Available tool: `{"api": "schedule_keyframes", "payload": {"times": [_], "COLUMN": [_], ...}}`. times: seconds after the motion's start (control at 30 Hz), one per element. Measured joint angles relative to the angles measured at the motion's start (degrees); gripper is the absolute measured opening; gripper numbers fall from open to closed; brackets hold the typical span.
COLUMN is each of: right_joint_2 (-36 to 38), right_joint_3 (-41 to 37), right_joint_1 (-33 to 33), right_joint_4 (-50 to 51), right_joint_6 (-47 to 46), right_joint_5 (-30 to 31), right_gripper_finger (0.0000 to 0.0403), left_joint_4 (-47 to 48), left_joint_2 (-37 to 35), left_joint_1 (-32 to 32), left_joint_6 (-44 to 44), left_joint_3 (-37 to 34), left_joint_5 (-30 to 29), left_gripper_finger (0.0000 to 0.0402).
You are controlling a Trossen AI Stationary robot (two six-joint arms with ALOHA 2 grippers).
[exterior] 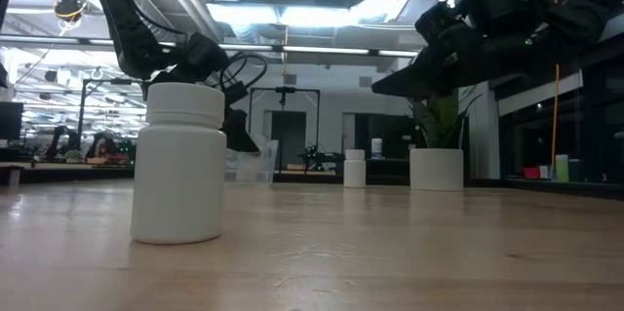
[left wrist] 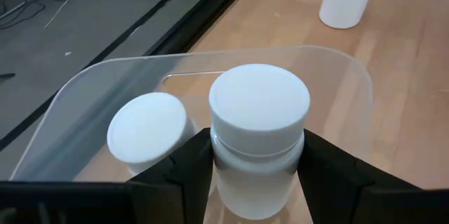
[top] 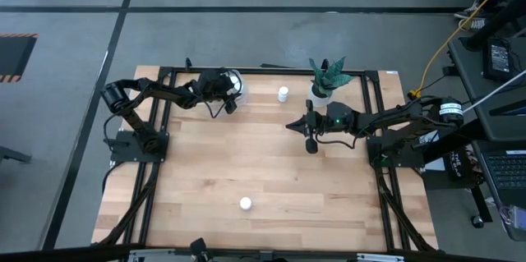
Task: Pick and place pill bottles into a basket
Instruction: Put the white pill bottle into the transparent container
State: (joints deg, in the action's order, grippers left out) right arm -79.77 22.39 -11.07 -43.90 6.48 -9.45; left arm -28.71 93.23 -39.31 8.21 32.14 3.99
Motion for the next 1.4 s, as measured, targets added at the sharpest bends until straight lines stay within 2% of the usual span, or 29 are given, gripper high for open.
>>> {"api": "schedule_keyframes", "payload": {"times": [0.43, 1.4], "right_joint_2": [0.0, 0.0], "right_joint_3": [0.0, 0.0], "right_joint_1": [0.0, 0.0], "right_joint_4": [0.0, 0.0], "right_joint_6": [0.0, -0.4], "right_joint_5": [0.0, 0.0], "right_gripper_finger": [0.0005, 0.0005], "left_joint_4": [0.0, 0.2], "left_joint_2": [0.0, -0.4], "left_joint_1": [0.0, 0.0], "left_joint_6": [-0.4, -0.1], "left_joint_3": [0.0, 0.0], "left_joint_5": [0.6, 1.1], "left_gripper_finger": [0.0198, 0.0214]}}
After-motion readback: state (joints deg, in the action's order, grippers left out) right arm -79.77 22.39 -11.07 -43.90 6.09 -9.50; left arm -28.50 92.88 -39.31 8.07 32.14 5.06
